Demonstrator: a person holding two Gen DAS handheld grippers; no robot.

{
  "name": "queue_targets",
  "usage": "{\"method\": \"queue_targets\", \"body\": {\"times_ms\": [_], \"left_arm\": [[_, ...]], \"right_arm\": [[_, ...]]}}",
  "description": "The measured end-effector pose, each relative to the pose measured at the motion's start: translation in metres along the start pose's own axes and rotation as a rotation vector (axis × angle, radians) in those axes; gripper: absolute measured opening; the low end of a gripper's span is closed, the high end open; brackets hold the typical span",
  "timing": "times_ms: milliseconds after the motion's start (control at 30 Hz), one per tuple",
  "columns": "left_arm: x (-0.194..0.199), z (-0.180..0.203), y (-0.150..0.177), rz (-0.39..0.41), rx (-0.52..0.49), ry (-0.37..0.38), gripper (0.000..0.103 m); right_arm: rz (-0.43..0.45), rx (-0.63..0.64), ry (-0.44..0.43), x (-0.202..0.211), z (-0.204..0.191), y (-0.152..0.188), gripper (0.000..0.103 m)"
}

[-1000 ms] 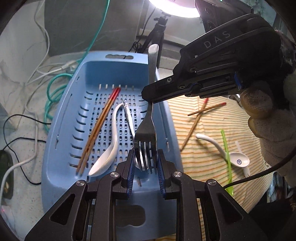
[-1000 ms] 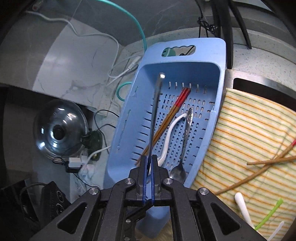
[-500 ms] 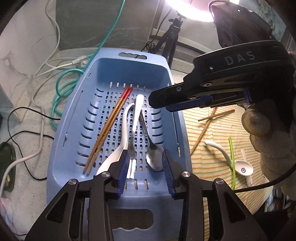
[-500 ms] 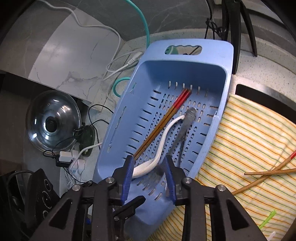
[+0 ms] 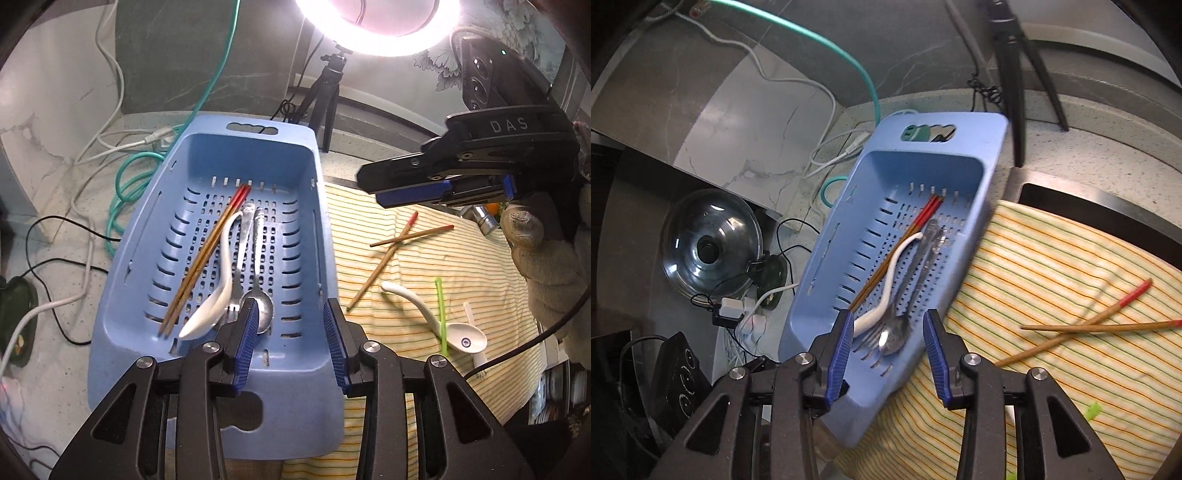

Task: Organize utensils
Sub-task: 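Carry the fork and silver spoon into the blue basket and open both tools, then move the left tool to the green plastic spoon while the right tool approaches the white plastic fork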

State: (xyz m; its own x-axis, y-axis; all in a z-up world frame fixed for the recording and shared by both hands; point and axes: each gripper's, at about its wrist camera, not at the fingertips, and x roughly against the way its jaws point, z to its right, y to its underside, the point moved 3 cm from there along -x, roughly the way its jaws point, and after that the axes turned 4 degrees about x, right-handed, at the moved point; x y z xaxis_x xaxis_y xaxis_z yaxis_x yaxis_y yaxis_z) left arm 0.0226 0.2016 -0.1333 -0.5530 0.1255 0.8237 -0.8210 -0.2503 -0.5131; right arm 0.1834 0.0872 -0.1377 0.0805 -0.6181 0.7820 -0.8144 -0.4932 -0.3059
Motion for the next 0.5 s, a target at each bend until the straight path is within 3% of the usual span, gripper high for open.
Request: {"method": "queue_targets", "body": {"times_ms": [333, 500], "left_arm": [[-0.004, 0.036, 0.016, -0.024, -0.019, 0.040, 0.035], [-0.008, 0.058, 0.025, -0.044, -0.043, 0.064, 0.041]], "right_arm": [[0.027, -0.054, 0.039, 0.055, 0.060, 0.028, 0.036], [0.032, -0.097, 0.065, 0.075, 0.094, 0.051, 0.036]]}}
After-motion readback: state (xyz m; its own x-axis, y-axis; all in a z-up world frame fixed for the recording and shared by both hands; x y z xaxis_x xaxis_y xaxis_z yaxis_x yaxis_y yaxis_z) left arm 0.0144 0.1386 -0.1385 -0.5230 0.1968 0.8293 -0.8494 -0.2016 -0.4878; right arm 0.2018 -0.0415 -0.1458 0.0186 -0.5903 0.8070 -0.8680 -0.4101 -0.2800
